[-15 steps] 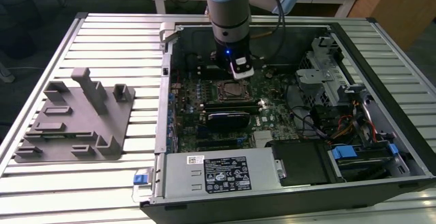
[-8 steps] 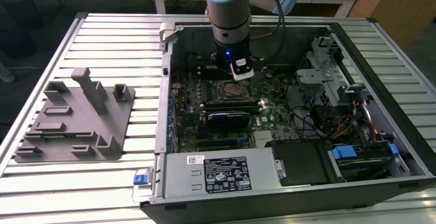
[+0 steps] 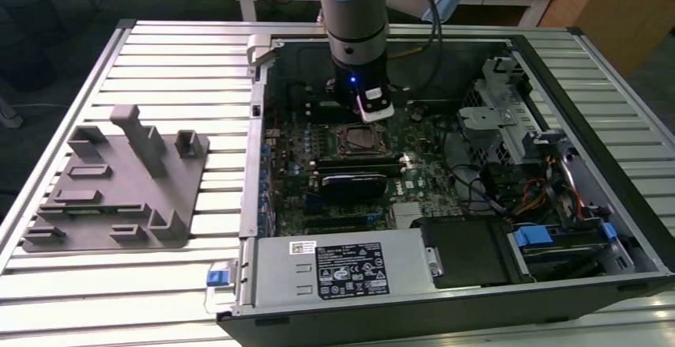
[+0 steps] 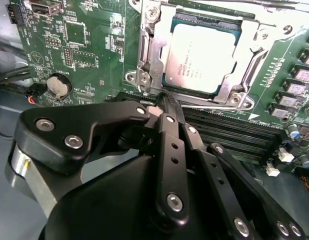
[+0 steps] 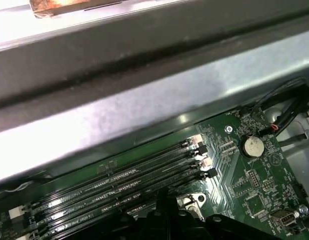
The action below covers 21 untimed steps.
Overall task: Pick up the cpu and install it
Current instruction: 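Install the first cpu locking lever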
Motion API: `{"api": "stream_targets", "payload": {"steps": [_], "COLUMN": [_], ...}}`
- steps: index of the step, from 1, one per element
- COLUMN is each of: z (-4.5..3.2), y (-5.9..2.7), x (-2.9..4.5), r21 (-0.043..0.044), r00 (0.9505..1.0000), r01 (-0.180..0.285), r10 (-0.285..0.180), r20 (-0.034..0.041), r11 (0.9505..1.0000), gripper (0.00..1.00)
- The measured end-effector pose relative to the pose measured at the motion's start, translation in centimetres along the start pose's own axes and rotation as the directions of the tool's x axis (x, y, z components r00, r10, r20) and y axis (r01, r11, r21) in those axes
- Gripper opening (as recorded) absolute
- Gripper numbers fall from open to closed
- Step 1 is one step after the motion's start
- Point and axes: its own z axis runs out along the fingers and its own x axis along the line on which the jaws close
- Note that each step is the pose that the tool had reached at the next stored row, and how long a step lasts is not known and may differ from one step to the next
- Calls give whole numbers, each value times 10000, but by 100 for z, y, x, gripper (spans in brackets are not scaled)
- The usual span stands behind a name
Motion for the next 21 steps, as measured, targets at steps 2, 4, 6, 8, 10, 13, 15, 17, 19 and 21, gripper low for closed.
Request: {"api": "stream_targets", "payload": {"steps": [2,4,6,8,10,13,15,17,19,21], "z": [-1,0,0,1,3,5,6,6,7,6], "y": [4,12,21,29,41,52,55,58,59,60], "x": [1,5,8,11,16,20,21,23,24,26], "r21": [-1,-7,-14,-20,-25,-34,-40,-42,-47,-48], "r00": [10000,10000,10000,10000,10000,10000,10000,10000,10000,10000], "r01": [-2,-7,-12,-17,-21,-27,-29,-31,-32,-34], "r10": [2,7,12,17,21,27,29,31,32,34], "r20": [-1,-3,-5,-7,-7,-10,-12,-12,-14,-15], "r11": [10000,10000,10000,10000,10000,10000,10000,10000,10000,10000], "gripper": [11,11,11,11,11,11,11,11,11,11]}}
